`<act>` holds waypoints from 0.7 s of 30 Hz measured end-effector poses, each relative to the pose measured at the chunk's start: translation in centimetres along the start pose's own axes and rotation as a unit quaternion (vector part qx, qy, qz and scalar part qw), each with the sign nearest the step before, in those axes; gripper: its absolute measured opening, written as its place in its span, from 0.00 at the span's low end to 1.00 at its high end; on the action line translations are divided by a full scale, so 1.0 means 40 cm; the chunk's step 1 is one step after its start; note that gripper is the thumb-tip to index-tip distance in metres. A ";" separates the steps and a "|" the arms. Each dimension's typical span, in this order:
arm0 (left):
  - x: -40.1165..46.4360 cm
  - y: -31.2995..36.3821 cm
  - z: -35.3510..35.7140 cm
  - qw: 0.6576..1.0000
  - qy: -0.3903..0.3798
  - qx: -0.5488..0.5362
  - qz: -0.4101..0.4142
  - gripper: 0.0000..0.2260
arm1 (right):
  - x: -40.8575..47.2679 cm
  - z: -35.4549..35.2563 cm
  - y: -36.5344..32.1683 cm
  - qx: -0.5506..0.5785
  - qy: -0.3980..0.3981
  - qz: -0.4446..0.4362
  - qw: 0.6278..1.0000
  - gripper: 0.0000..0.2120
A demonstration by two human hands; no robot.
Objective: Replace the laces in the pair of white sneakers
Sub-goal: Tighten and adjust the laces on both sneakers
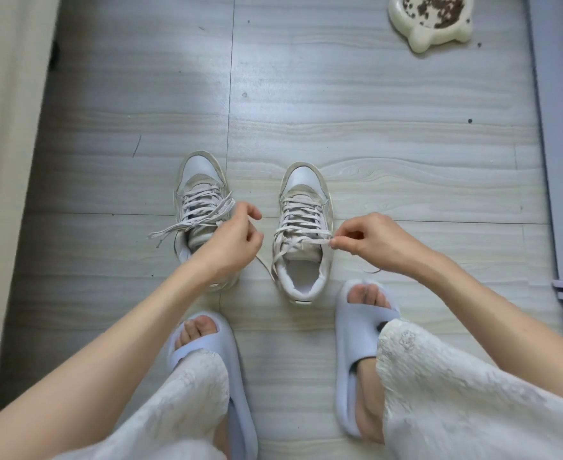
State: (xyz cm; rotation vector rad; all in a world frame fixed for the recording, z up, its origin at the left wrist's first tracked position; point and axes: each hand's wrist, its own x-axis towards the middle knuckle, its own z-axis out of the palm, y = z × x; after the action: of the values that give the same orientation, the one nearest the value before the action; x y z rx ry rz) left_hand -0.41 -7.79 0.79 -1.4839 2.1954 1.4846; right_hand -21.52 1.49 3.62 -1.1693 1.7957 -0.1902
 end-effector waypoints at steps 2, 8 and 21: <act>-0.011 0.010 0.007 1.000 -0.012 0.012 0.010 0.13 | -0.011 -0.022 -0.021 -0.004 0.001 -0.008 1.000 0.08; -0.020 -0.006 0.082 0.990 -0.025 0.128 0.057 0.11 | -0.042 -0.018 -0.049 0.015 -0.012 -0.013 1.000 0.08; -0.014 0.000 0.061 0.996 0.053 0.051 0.046 0.08 | -0.068 -0.021 -0.006 0.121 0.046 0.067 0.989 0.10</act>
State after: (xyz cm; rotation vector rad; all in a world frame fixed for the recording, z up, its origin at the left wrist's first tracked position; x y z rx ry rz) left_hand -1.09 -5.56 -0.17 -1.4805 2.3931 1.3241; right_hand -21.75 3.17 5.90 -0.8781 1.8649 -0.3763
